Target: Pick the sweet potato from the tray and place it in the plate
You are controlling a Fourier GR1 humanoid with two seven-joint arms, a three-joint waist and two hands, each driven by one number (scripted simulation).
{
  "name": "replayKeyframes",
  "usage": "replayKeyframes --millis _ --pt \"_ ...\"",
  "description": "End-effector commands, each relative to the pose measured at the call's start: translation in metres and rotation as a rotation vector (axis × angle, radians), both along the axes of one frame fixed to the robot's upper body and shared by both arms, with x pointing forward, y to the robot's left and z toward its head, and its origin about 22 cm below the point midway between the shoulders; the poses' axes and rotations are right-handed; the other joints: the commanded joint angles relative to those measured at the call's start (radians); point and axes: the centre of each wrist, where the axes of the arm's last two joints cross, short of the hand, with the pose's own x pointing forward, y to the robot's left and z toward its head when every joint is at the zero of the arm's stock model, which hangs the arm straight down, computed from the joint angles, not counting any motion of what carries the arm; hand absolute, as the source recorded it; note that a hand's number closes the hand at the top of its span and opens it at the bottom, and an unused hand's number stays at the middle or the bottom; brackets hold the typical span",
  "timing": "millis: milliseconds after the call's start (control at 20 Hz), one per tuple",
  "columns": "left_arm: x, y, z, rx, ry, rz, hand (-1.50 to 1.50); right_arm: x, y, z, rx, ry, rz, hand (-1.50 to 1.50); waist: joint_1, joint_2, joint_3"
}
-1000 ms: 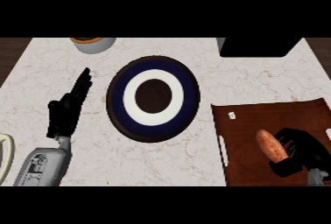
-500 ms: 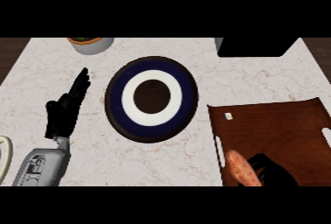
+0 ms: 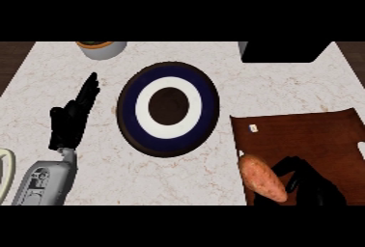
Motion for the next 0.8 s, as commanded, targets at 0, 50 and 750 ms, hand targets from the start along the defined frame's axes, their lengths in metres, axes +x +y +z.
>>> replayKeyframes --millis 0,50,750 --pt "-0.002 -0.009 0.009 0.001 -0.013 -0.003 0.00 -0.004 0.019 0.036 -0.008 -0.150 0.075 1.50 0.009 0.001 0.001" --pt "-0.004 0.003 -0.008 -0.008 0.009 -0.008 0.00 0.010 0.019 0.044 0.008 -0.169 0.093 1.50 0.011 0.004 0.001" --pt "0.006 -0.020 0.013 -0.009 0.005 -0.039 0.00 0.131 0.091 0.043 0.204 -0.071 0.233 1.50 0.023 0.008 0.002"
